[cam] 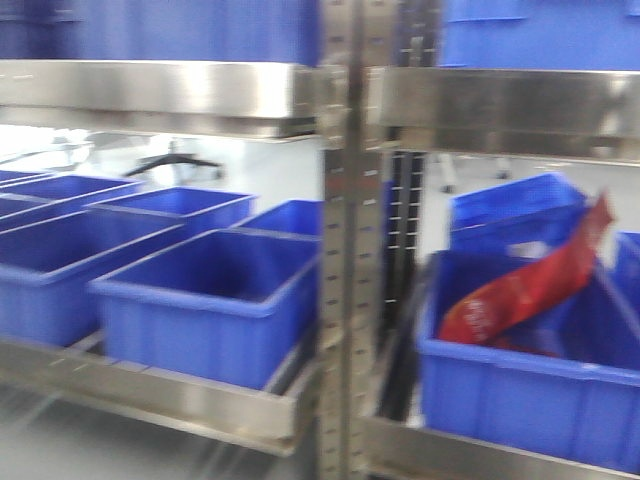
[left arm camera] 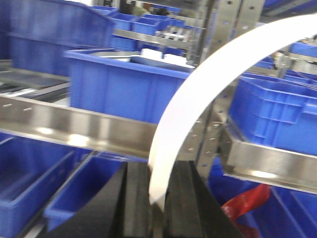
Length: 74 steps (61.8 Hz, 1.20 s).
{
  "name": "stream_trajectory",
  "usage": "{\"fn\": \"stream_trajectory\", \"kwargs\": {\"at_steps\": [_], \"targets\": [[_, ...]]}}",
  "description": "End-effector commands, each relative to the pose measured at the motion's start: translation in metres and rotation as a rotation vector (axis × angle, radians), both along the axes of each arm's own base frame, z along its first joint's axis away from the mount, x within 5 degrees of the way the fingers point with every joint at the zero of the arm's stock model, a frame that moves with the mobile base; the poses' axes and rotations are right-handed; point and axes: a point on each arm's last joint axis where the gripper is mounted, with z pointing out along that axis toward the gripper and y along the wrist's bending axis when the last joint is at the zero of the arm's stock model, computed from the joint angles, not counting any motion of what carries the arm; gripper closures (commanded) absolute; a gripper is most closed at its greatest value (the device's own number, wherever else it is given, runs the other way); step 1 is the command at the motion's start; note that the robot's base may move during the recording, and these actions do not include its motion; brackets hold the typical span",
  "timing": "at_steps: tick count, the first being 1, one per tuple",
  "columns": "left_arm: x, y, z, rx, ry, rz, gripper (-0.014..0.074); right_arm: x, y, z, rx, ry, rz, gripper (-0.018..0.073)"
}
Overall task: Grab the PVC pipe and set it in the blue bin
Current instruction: 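Drive the base up to the shelf of blue bins, then lower both held clamps down into the blue bin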
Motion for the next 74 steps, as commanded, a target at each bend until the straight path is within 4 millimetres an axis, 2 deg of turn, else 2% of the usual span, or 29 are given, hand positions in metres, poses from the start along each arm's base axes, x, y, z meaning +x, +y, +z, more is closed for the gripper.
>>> {"fn": "stream_trajectory", "kwargs": {"at_steps": [1, 74], "targets": [[-0.0006, 0.0003, 0.0026, -0.002, -0.025, 0.003, 0.0707, -0.0014, -0.0006, 0.0015, 0.0, -0.02, 0.001, 0.0727], [-0.0006, 0.0003, 0.0026, -0.002, -0.025, 0.003, 0.0707, -0.0014, -0.0006, 0.0015, 0.0, -0.02, 0.001, 0.0727]]}}
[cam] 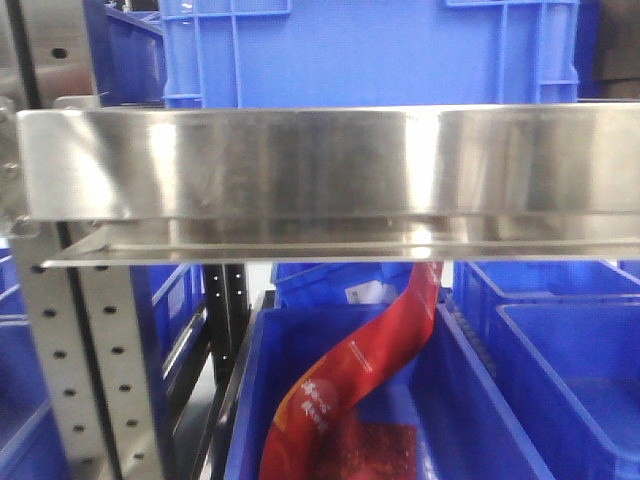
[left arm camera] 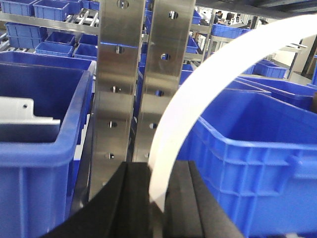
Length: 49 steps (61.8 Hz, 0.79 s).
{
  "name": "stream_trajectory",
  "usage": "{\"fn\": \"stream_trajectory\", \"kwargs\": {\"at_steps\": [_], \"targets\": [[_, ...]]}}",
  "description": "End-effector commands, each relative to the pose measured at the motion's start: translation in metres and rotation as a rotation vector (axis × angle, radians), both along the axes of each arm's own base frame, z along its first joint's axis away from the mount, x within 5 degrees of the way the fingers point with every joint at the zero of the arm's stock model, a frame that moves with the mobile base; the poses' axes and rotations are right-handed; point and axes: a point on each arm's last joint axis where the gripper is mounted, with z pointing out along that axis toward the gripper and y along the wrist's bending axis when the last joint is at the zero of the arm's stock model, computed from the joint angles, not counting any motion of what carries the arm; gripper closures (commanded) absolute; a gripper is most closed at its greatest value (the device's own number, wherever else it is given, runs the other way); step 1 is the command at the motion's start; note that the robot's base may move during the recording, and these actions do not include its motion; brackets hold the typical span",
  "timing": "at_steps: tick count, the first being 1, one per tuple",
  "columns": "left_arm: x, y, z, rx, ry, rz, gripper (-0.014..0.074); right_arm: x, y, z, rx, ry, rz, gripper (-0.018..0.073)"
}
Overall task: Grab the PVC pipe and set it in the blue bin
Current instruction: 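Lower both held clamps down into the blue bin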
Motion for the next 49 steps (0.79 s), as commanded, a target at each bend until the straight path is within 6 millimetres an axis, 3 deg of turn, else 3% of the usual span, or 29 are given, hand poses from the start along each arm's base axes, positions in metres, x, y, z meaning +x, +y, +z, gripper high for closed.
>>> {"fn": "stream_trajectory", "kwargs": {"at_steps": [1, 49], "targets": [[-0.0006, 0.0003, 0.0026, -0.002, -0.025, 0.003, 0.0707, -0.0014, -0.0006, 0.0017, 0.001, -0.023, 0.001, 0.0727], [-0.0006, 0.0003, 0.0026, -0.002, -0.025, 0.003, 0.0707, -0.0014, -0.0006, 0.0017, 0.001, -0.023, 0.001, 0.0727]]}}
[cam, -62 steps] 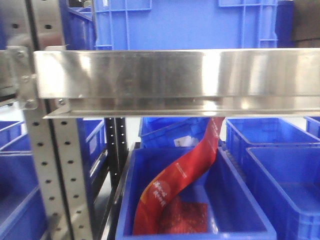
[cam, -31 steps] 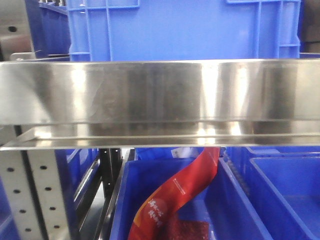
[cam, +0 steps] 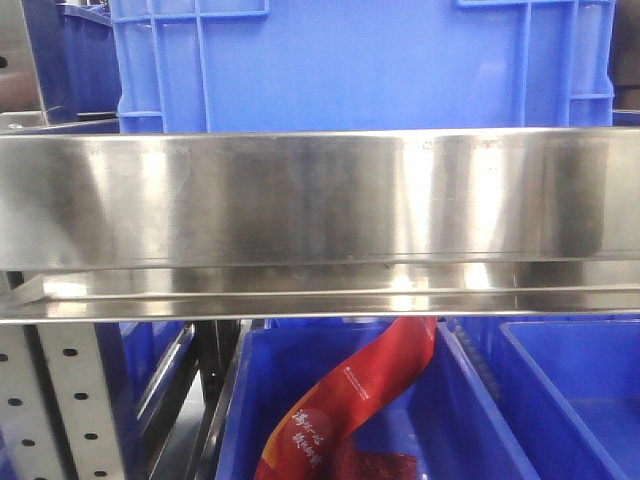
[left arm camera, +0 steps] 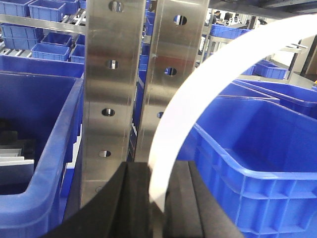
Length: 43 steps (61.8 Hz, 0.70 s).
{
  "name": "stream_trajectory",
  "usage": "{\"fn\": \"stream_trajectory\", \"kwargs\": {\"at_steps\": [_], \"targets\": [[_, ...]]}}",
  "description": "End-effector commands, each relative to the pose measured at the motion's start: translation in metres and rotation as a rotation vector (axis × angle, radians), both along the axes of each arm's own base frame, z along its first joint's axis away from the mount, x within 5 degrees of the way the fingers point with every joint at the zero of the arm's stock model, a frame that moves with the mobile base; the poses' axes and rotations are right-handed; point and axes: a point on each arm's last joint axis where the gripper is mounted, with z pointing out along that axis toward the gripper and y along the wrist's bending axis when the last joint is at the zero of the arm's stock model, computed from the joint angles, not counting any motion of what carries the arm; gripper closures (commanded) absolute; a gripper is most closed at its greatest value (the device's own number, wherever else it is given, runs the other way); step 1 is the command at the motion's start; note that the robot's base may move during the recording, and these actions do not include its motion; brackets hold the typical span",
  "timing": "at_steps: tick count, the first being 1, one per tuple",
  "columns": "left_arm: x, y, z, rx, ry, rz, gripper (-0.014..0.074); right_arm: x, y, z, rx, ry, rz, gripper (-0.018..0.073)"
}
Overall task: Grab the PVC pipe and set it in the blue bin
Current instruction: 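Lower both held clamps down into the blue bin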
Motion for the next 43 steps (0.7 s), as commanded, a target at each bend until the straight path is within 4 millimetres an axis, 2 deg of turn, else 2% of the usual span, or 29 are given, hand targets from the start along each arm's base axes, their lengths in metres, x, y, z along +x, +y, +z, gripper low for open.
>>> {"fn": "stream_trajectory", "kwargs": {"at_steps": [1, 24, 33, 43], "targets": [[-0.001, 0.0, 0.003, -0.002, -0.025, 0.003, 0.0707, -0.001, -0.001, 0.002, 0.001, -0.023, 0.001, 0.0727], [-0.001, 0.0, 0.003, -0.004, -0.024, 0.002, 0.0707, -0.002, 0.001, 0.009, 0.028, -0.095, 0.022, 0.0727], [-0.001, -0.002, 0.002, -0.072, -0.009, -0.024, 0.0707, -0.002, 0.001, 0.009, 0.032, -0.098, 0.024, 0.0727], [-0.001, -0.014, 0.019, -0.172, -0.016, -0.153, 0.0707, -0.003, 0.003, 0.01, 0.101, -0.08, 0.045, 0.0727]]}}
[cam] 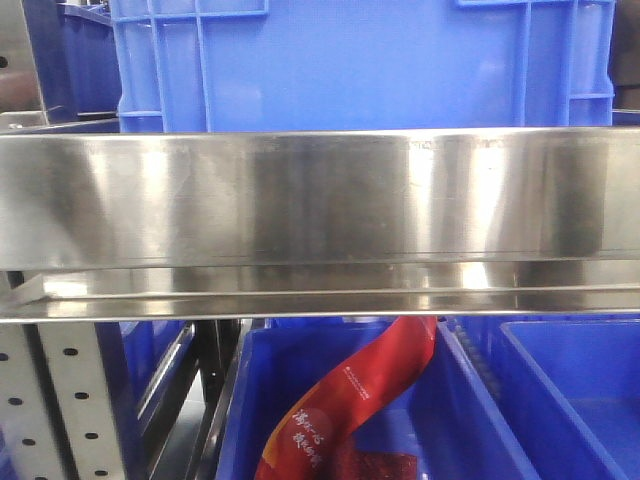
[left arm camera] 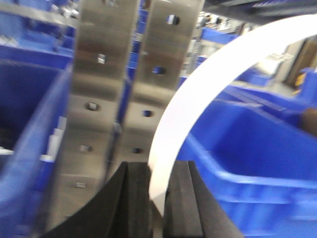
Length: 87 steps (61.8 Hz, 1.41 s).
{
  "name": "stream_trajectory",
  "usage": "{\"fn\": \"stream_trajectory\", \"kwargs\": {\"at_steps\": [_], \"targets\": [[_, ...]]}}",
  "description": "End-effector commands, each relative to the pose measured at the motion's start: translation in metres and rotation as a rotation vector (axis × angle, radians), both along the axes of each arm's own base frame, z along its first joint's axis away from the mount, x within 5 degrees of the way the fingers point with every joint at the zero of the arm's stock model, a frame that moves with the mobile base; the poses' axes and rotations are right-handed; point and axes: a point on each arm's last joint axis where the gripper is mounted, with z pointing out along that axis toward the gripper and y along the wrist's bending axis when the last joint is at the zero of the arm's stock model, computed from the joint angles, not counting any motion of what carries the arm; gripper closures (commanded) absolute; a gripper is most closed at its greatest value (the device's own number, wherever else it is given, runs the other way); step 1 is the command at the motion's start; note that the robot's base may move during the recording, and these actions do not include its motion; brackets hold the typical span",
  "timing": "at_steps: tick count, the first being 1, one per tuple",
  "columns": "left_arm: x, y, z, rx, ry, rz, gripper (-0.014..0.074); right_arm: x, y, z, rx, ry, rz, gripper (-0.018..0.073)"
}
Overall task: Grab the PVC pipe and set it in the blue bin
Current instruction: 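Lower both held clamps down into the blue bin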
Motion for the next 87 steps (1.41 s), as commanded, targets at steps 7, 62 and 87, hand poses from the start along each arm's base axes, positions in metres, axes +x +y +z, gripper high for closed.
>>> {"fn": "stream_trajectory", "kwargs": {"at_steps": [7, 62, 87], "targets": [[0.01, -0.023, 0.033, 0.02, -0.053, -0.215, 0.0707, 0.001, 0.003, 0.007, 0.074, -0.06, 0.033, 0.0727], [0.221, -0.166, 0.071, 0.151, 0.05, -0.428, 0.0707, 0.132, 0.128, 0.035, -0.099, 0.314, 0.203, 0.0727], [0.245, -0.166, 0.05, 0.155, 0.121, -0.408, 0.0707, 0.169, 0.157, 0.032, -0.105, 0.326, 0.205, 0.0727]]}}
